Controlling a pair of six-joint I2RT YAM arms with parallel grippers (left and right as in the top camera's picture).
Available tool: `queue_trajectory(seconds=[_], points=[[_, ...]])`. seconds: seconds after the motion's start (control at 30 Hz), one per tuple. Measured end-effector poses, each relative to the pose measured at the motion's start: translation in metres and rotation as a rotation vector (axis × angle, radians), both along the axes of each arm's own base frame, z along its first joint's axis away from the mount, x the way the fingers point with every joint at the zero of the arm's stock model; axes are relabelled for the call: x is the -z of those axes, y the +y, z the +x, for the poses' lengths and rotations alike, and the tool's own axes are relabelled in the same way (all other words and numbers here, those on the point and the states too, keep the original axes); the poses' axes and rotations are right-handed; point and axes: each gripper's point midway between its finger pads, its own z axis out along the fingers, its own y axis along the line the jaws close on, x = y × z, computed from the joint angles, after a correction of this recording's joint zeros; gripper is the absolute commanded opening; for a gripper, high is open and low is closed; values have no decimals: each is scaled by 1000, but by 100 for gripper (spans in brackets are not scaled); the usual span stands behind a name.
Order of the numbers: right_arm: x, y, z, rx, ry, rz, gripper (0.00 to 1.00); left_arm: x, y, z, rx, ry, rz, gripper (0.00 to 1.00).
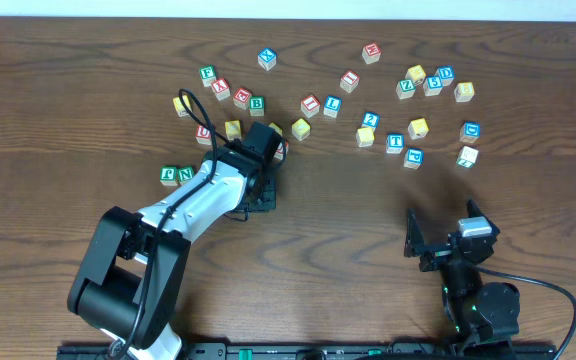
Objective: Spell out ROBOT
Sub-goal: 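Lower the R block onto the table and open the left gripper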
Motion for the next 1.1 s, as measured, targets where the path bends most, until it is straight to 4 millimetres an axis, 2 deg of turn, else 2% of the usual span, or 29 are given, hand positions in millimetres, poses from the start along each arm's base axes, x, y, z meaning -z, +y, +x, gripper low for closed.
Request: queue_trajectory(seconds=[0.83, 0.93, 0.97, 1.0, 1.1], points=[[0, 0, 0, 0, 0, 0, 99, 4, -3, 0, 3, 9, -11, 19], [0, 0, 0, 0, 0, 0, 99, 4, -3, 0, 3, 9, -11, 34], [0, 0, 0, 0, 0, 0, 99, 4, -3, 0, 3, 9, -11, 48], [0, 0, 0, 0, 0, 0, 99, 5, -3, -1, 6, 11, -11, 57], [0, 0, 0, 0, 0, 0, 99, 12, -2, -3, 8, 33, 2, 62]])
